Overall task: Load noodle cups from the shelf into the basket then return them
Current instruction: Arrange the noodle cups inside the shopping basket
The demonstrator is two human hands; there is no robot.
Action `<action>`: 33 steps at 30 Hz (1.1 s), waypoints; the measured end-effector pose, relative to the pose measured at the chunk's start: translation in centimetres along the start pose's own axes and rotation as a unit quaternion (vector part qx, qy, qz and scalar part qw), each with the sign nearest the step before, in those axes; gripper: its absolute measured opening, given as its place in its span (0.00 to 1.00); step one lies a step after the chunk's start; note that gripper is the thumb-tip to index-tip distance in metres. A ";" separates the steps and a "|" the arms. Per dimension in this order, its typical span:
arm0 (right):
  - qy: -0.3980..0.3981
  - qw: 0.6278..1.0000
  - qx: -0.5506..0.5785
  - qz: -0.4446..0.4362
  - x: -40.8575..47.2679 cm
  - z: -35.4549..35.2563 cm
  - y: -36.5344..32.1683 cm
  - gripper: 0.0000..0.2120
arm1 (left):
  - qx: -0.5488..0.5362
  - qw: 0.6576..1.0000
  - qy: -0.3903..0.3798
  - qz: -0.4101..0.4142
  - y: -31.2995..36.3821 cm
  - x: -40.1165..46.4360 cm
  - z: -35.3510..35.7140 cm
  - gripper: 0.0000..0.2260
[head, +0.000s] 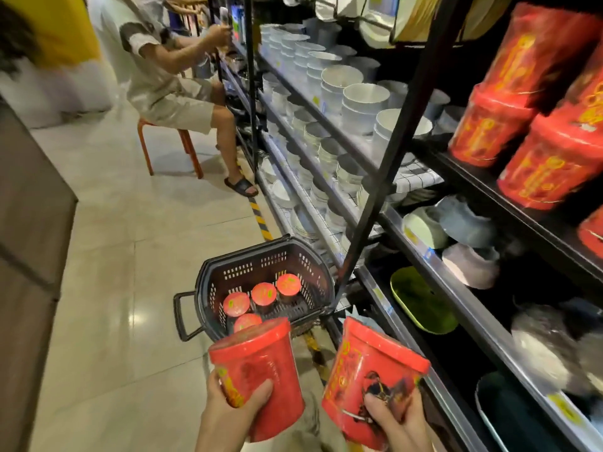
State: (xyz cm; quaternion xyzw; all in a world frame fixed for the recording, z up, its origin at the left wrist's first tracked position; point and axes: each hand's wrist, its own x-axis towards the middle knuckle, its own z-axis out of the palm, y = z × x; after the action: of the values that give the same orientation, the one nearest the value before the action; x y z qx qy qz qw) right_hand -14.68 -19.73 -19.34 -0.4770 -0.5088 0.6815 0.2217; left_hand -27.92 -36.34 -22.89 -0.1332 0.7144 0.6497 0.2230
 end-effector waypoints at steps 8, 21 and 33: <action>-0.123 0.984 -0.097 0.089 15.0 7.9 -4.9 0.41 | 0.022 0.999 0.044 -0.013 4.2 12.3 5.6 0.57; -0.189 0.946 -0.243 0.101 35.6 23.6 -0.6 0.58 | 0.072 0.995 0.065 -0.036 5.3 32.8 11.1 0.50; -0.122 0.897 -0.392 0.163 52.4 28.3 18.0 0.48 | 0.132 0.982 0.053 -0.127 -10.4 50.7 14.6 0.52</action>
State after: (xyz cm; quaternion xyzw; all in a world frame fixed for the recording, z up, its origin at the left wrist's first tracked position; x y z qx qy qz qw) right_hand -59.61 0.97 -57.05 -0.5151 -0.6725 0.5065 -0.1610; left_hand -64.65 -18.12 -57.63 -0.2261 0.7823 0.5079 0.2811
